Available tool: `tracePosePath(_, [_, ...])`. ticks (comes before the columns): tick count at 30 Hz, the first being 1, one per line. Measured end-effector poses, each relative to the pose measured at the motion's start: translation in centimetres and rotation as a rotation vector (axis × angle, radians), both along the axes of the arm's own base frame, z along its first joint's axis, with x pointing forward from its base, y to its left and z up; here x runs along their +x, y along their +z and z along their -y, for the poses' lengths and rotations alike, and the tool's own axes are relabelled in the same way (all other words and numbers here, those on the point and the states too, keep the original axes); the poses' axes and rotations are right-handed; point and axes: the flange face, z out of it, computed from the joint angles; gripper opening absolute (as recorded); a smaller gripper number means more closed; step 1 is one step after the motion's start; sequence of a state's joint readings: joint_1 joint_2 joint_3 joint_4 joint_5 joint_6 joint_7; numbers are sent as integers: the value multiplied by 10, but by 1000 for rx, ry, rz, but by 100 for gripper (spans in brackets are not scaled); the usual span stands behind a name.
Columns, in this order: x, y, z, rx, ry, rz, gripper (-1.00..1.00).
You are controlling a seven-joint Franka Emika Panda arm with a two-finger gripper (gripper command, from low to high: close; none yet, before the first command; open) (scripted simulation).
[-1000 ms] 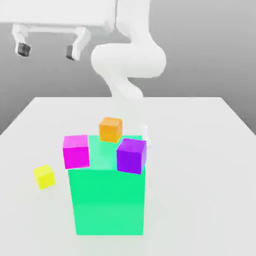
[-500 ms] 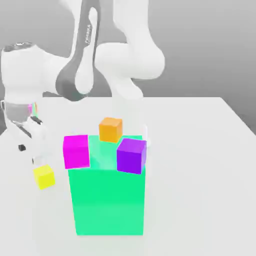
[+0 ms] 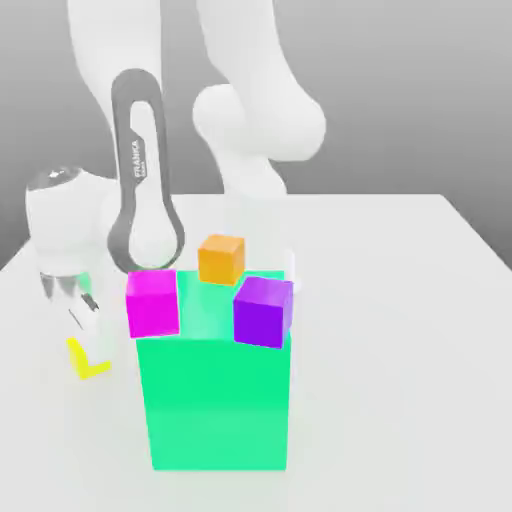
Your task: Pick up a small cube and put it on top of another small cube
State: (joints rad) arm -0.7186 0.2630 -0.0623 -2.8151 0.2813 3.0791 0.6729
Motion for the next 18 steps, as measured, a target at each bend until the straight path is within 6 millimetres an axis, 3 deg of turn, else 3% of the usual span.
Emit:
tracePosePath(7, [-2,54,1,3,-8,-2,-100])
tracePosePath(9, [13,75,11,-17,-14,32,-100])
tracePosePath(10, [26,86,13,-23,-13,48,-100])
tracePosePath(14, [101,142,-14,-21,44,111,-100])
tracePosePath(18, [162,206,-58,11,81,179,-100])
